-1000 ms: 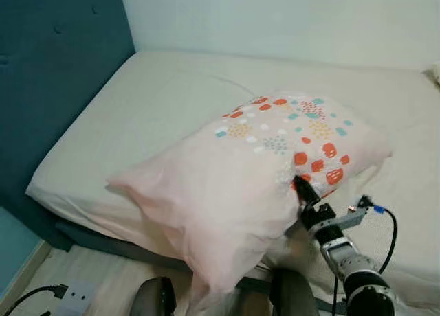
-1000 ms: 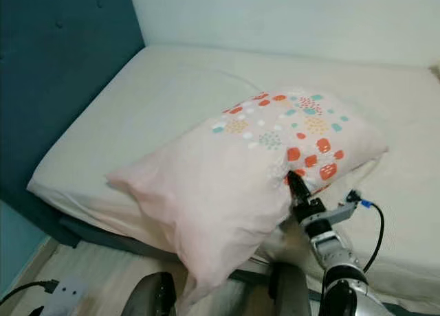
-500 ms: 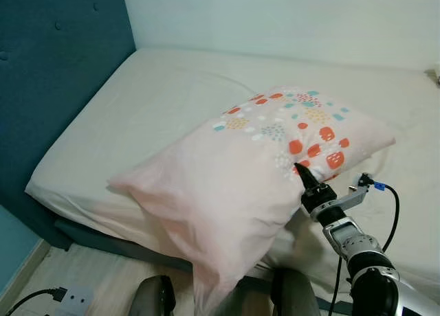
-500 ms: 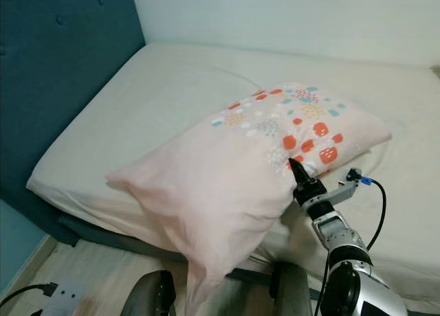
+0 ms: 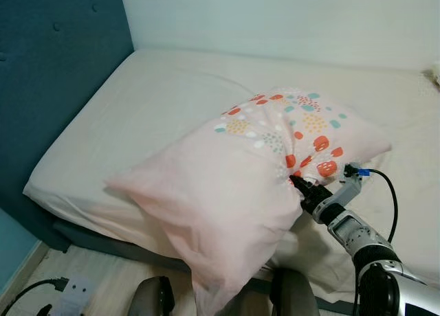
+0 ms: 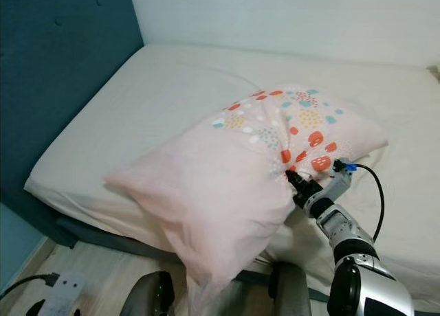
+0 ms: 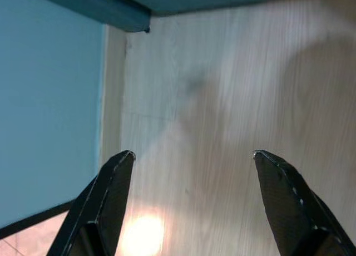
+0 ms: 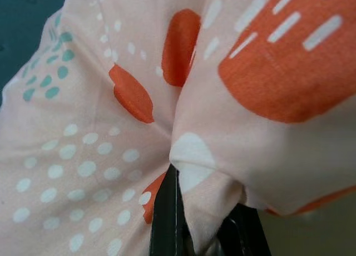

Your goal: Clean up the room

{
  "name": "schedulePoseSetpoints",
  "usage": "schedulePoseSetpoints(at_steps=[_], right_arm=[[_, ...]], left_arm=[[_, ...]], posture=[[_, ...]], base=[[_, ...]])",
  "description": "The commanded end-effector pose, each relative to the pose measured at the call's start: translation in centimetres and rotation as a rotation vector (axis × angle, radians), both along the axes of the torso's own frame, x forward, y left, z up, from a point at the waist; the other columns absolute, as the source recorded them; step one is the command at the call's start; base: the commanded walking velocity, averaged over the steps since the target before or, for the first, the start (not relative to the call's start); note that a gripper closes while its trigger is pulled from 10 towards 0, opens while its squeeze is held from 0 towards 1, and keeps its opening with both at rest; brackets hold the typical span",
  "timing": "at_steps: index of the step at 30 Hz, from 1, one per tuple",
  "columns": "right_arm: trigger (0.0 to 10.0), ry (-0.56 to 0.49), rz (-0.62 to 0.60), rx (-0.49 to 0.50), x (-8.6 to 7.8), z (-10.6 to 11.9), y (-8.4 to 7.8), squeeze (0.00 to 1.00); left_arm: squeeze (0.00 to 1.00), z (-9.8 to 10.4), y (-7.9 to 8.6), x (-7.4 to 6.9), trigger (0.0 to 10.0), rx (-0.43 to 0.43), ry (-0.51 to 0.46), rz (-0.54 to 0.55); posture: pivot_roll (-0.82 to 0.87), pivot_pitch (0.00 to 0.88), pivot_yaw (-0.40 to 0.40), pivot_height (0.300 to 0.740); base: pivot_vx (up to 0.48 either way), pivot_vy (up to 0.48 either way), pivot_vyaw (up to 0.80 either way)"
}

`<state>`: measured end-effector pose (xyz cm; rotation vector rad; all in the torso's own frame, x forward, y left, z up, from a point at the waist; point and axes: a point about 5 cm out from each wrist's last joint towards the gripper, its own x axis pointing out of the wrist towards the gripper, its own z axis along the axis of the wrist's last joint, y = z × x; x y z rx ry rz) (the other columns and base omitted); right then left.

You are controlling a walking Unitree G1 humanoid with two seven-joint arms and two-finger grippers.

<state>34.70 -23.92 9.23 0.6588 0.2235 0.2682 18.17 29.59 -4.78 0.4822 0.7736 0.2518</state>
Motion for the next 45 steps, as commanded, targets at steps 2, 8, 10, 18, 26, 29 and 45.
schedulePoseSetpoints(at_steps=[2,8,10,18,26,29,45], right_arm=[[0.0,-0.101,0.007,-0.043,0.9,2.0,0.1,0.0],[0.0,-0.246,-0.031,0.005,1.6,4.9,-0.6,0.0],[0.0,-0.246,-0.031,0.005,1.6,4.9,-0.6,0.0],[0.0,-0.406,0.0,-0.026,1.9,8.4,-0.5,0.0],[0.0,-0.473,0.017,-0.029,1.7,10.0,0.1,0.0],[0.0,-0.489,0.015,-0.027,1.5,10.3,0.2,0.0],[0.0,-0.536,0.039,-0.009,0.8,11.6,1.0,0.0]], left_arm=[[0.0,-0.1,0.6,-0.2,10.0,-0.022,0.039,0.092],[0.0,-0.1,0.4,0.3,10.0,-0.043,0.052,0.118],[0.0,-0.1,0.4,0.3,10.0,-0.043,0.052,0.118],[0.0,0.0,0.2,0.7,10.0,-0.05,0.046,0.13],[0.0,-0.7,-0.3,-0.2,10.0,-0.062,0.095,0.135],[0.0,-1.1,-0.5,-0.5,10.0,-0.07,0.118,0.131],[0.0,-1.4,-0.9,-0.7,10.0,-0.062,0.155,0.088]], posture=[[0.11,0.068,-0.007,0.482],[0.09,0.039,0.001,0.502],[0.09,0.039,0.001,0.502],[0.07,0.001,-0.011,0.527],[0.06,0.0,-0.011,0.567],[0.06,0.0,-0.01,0.582],[0.05,0.0,-0.002,0.652]], base=[[0.0,0.0,0.0],[-0.16,0.0,0.0],[-0.48,0.0,0.0],[-0.136,0.0,0.0],[0.0,0.0,0.0],[0.0,0.0,0.0],[-0.399,0.0,0.0]])
